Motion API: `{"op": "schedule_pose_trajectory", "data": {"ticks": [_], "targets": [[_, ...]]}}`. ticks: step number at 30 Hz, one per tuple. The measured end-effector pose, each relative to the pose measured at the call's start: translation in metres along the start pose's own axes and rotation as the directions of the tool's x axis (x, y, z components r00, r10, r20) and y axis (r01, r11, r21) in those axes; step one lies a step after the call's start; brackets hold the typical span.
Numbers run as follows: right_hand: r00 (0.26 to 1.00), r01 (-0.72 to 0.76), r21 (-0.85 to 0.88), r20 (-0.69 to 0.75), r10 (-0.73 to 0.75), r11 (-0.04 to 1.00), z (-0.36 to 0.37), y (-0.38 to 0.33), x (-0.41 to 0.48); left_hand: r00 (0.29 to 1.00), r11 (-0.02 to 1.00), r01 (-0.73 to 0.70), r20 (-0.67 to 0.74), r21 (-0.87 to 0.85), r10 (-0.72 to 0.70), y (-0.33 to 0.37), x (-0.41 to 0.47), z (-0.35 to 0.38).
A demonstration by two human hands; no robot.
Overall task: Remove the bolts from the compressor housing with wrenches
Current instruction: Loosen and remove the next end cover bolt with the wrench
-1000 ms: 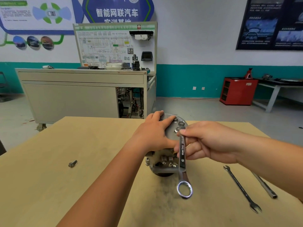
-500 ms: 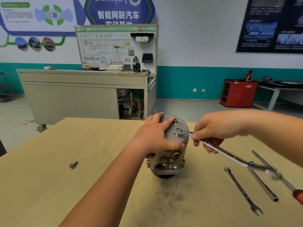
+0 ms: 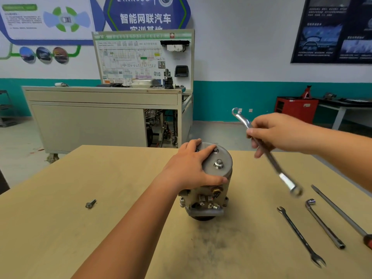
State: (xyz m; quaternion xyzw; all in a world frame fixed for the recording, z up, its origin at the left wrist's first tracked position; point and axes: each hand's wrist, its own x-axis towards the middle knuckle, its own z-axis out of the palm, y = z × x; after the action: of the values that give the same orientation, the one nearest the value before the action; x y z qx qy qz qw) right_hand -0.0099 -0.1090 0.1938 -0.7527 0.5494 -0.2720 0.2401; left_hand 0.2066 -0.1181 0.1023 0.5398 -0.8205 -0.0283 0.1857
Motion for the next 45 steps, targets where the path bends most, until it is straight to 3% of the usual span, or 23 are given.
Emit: {"op": "schedule_pose_trajectory", "data": {"ticks": [2, 5, 7, 20, 24, 29, 36, 39, 42, 45], "targets": [[0.990, -0.080, 0.156, 0.128, 0.060, 0.984, 0.017, -0.006, -0.013, 1.000, 1.000, -0.003, -0.006, 0.001, 0.003, 0.000, 0.000, 0.001], [0.918, -0.221, 0.381, 0.392, 0.060, 0.898, 0.044, -0.014, -0.035, 1.000, 1.000, -0.001, -0.006, -0.001, 0.001, 0.001, 0.001, 0.001], [0.879, -0.300, 0.461, 0.474, 0.054, 0.835, 0.055, -0.017, -0.045, 1.000, 1.000, 0.000, -0.001, -0.001, 0.000, 0.001, 0.001, 0.000], [0.900, -0.336, 0.559, 0.429, 0.083, 0.758, 0.065, -0.012, -0.043, 1.000, 1.000, 0.027, 0.010, 0.006, -0.027, 0.007, -0.001, -0.002], [0.864, -0.339, 0.432, 0.495, 0.094, 0.836, 0.059, -0.009, -0.038, 1.000, 1.000, 0.020, 0.005, 0.000, -0.020, 0.006, -0.001, -0.001], [0.789, -0.281, 0.059, 0.582, 0.196, 0.958, 0.037, -0.005, -0.031, 1.000, 1.000, 0.004, -0.008, 0.021, -0.004, 0.003, 0.000, 0.000], [0.802, -0.254, 0.067, 0.573, 0.171, 0.965, 0.033, -0.009, -0.018, 1.000, 1.000, -0.001, -0.010, 0.026, 0.001, 0.004, 0.000, 0.000], [0.789, -0.203, -0.088, 0.574, 0.217, 0.975, 0.021, -0.008, -0.010, 1.000, 1.000, 0.004, 0.000, 0.019, -0.004, 0.002, -0.001, -0.001], [0.850, -0.141, -0.298, 0.453, 0.270, 0.944, 0.006, -0.008, 0.000, 1.000, 1.000, 0.012, 0.003, 0.012, -0.012, 0.001, -0.001, -0.001], [0.952, 0.010, -0.464, 0.276, 0.134, 0.886, -0.002, -0.005, 0.013, 1.000, 1.000, 0.012, 0.001, 0.012, -0.012, 0.003, 0.000, -0.001]]}}
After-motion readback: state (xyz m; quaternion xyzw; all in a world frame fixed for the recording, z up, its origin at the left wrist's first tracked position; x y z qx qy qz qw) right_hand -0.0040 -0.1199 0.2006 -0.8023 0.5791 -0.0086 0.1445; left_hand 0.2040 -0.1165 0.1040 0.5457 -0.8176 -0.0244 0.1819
